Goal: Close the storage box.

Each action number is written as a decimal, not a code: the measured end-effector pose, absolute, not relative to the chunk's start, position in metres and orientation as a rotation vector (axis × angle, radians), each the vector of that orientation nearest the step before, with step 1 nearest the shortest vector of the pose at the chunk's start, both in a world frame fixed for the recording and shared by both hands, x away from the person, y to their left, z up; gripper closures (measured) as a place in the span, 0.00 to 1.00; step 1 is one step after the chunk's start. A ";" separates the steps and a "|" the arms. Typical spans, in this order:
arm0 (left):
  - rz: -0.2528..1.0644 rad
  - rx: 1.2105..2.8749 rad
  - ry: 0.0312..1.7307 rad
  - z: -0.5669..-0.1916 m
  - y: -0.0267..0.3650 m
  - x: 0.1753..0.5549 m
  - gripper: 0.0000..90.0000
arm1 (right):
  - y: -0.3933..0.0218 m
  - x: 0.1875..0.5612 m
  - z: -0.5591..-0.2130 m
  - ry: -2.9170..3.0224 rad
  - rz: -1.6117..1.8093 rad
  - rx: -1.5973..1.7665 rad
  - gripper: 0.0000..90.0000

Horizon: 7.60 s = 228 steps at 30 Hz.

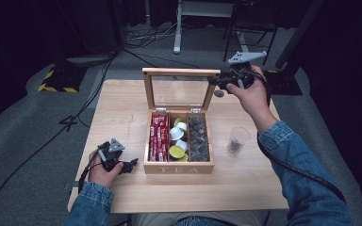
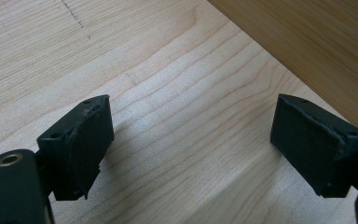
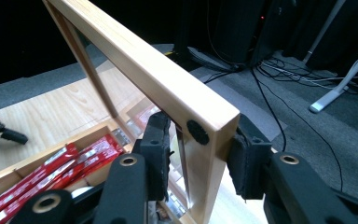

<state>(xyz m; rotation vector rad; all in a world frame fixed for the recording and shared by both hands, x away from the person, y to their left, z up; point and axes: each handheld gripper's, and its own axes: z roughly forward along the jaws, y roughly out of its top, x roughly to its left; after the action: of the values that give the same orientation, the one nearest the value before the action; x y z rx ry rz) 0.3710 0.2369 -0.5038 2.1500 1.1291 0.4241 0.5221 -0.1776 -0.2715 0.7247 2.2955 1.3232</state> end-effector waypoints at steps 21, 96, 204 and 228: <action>0.424 2.149 1.130 -0.504 0.237 0.371 0.15 | -0.184 0.464 -0.293 2.394 1.298 0.615 0.65; 0.427 2.148 1.130 -0.504 0.237 0.371 0.15 | -0.180 0.373 -0.403 2.385 1.130 0.445 0.29; 0.416 2.147 1.129 -0.504 0.253 0.361 0.15 | -0.361 0.408 -0.444 2.340 1.043 1.079 0.20; 0.422 2.144 1.136 -0.504 0.254 0.362 0.15 | -0.381 0.408 -0.500 2.275 1.025 1.209 0.18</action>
<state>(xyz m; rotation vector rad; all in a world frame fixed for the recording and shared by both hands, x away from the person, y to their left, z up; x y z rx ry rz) 0.3623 0.2540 -0.5042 2.1438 1.1365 0.4219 0.4081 -0.3806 -0.5001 1.2090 2.2751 1.0249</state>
